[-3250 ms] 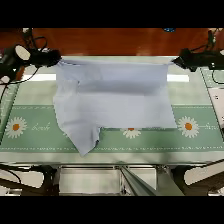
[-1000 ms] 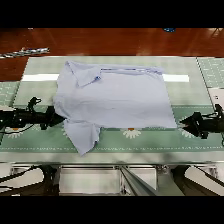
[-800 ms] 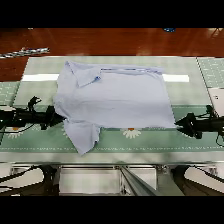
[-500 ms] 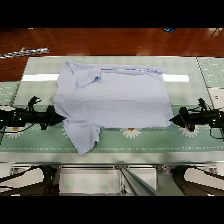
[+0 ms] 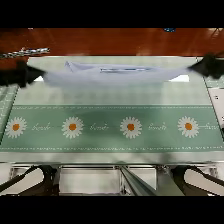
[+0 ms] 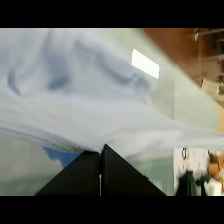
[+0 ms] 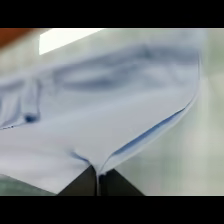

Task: Fold the shirts.

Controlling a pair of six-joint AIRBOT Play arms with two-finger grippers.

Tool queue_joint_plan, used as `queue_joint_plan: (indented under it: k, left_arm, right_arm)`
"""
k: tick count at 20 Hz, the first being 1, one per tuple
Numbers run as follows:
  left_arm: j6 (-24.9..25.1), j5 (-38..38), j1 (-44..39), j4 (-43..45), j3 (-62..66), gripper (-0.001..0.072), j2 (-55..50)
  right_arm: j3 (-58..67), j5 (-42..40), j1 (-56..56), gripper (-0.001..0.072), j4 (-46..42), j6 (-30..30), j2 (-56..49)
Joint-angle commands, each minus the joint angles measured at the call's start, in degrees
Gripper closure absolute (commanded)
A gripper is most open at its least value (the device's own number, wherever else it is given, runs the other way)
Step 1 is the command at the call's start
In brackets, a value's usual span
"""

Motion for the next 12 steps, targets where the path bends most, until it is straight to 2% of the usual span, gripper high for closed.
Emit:
queue_joint_plan:
  k: [1,3,6,9,12]
  left_arm:
    - [-1.97,1.77,0.00,-1.51,22.32,0.0689,3.74]
    - [-4.00,1.75,0.13,3.58,32.94,0.0689,5.64]
    - [-5.46,1.18,2.10,12.13,41.77,0.0689,11.78]
    - [-6.64,-0.28,4.24,21.07,42.29,0.0689,20.46]
    - [-9.92,-0.96,-1.92,36.00,41.29,0.0689,27.87]
  right_arm:
    - [24.44,4.66,0.37,0.0693,-6.60,6.21,1.33]
    - [31.82,5.03,0.35,0.0693,-8.63,7.52,4.17]
    - [33.00,5.44,-0.85,0.0693,-11.82,7.58,12.85]
    - [33.00,5.92,-1.11,0.0693,-15.78,8.57,20.92]
    - [32.70,10.08,-1.11,0.0693,-18.18,9.49,26.49]
